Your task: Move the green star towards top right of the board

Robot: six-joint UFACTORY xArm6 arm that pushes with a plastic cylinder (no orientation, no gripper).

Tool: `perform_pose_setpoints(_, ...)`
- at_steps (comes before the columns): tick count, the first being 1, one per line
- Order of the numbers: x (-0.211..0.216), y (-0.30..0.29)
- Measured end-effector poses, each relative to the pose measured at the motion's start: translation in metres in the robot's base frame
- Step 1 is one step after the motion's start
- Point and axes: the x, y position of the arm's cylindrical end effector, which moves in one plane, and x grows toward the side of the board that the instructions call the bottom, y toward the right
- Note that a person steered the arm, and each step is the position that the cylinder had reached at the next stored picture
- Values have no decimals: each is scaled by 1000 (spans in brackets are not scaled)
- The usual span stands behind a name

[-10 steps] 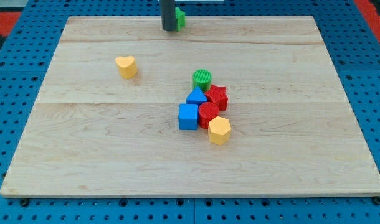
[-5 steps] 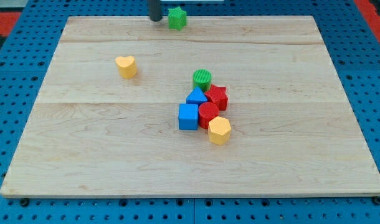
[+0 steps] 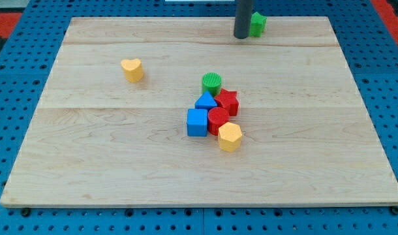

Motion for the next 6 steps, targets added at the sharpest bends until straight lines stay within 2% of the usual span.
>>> perform_pose_setpoints(1,-16,-31)
perform_pose_setpoints(2,-57,-7)
perform_pose_setpoints(3,-58,41)
perform_pose_setpoints(4,-56,64)
perform_pose_setpoints(6,-56,71)
